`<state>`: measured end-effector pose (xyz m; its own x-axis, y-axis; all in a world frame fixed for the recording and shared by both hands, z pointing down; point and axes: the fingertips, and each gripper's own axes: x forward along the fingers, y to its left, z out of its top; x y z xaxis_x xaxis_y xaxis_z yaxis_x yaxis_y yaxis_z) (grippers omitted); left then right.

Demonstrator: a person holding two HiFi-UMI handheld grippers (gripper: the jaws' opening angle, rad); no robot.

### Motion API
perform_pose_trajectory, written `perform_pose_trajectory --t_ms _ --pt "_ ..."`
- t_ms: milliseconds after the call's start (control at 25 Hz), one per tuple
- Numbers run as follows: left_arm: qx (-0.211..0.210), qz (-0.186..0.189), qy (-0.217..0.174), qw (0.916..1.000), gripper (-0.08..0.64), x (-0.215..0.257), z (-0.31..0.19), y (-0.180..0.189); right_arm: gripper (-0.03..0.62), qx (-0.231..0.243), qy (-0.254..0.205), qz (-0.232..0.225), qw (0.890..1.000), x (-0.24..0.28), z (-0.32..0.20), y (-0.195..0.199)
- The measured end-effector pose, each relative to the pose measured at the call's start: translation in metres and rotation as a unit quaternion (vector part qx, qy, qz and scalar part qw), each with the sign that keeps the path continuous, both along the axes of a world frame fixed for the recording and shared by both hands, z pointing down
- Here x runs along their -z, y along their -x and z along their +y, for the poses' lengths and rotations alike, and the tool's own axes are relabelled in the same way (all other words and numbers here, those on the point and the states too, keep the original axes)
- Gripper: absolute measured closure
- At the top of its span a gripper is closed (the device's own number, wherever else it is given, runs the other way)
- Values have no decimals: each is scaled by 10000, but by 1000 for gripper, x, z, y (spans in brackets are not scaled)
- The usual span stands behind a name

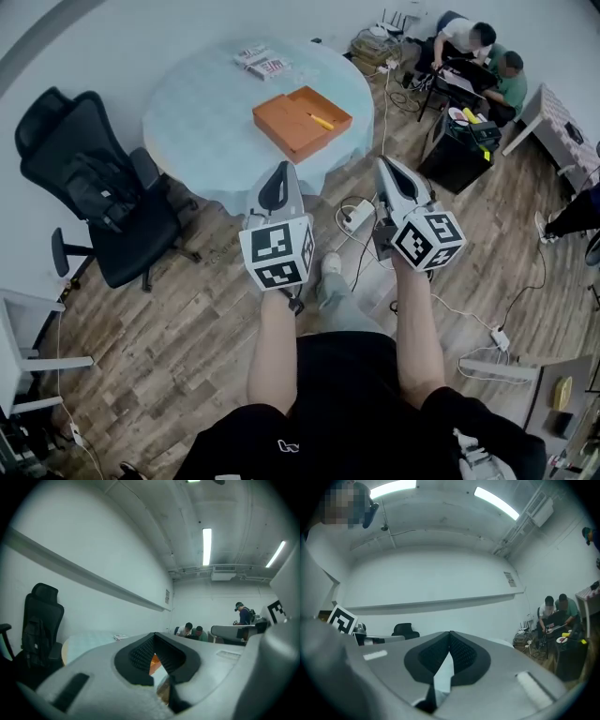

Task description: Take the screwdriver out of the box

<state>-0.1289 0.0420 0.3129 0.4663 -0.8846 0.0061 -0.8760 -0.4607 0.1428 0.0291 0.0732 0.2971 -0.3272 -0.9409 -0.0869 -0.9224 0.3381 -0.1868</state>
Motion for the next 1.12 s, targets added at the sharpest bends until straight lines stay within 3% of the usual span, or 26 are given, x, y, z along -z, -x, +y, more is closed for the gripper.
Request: perform_pose_trajectory --t_ms 280,440,640,880,1000,1120 --pt "372 -223 331 9985 557 -41 -106 -2 588 705 95 -17 9975 -32 -121 4" --pt "482 -276 692 9961 557 -64 -178 -30 588 748 343 -142 9965 -46 -195 -30" --pt "459 -384 534 9968 557 -52 -263 -82 588 588 310 -204 9976 -40 -288 -89" --pt "551 -664 529 9949 557 -53 -309 -112 588 727 188 60 9972 -35 -340 -117" --pt "572 -695 619 9940 557 -58 -325 -118 588 922 313 22 9952 -47 -359 -109" --pt "534 -1022 713 9908 557 -74 -336 -126 588 988 592 53 9933 -69 -376 -105"
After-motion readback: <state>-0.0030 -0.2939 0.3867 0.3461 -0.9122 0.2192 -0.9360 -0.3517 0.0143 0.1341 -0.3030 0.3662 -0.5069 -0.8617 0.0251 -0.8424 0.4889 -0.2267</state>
